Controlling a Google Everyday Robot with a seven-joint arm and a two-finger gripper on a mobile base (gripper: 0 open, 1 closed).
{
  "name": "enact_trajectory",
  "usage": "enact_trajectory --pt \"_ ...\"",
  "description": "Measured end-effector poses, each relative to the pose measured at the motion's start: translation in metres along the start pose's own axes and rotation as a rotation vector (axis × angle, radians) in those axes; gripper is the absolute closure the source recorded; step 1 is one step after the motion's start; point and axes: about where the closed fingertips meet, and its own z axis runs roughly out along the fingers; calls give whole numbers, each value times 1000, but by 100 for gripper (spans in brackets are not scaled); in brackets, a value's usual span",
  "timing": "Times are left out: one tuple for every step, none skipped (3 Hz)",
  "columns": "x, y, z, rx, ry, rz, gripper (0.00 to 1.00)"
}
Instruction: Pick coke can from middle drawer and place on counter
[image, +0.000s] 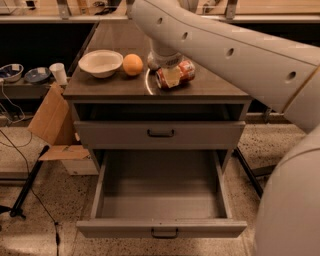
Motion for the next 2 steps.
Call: enact_trajectory --pt "-1 -1 3 -1 -4 2 38" --pt "-1 -1 2 -1 -5 2 15"
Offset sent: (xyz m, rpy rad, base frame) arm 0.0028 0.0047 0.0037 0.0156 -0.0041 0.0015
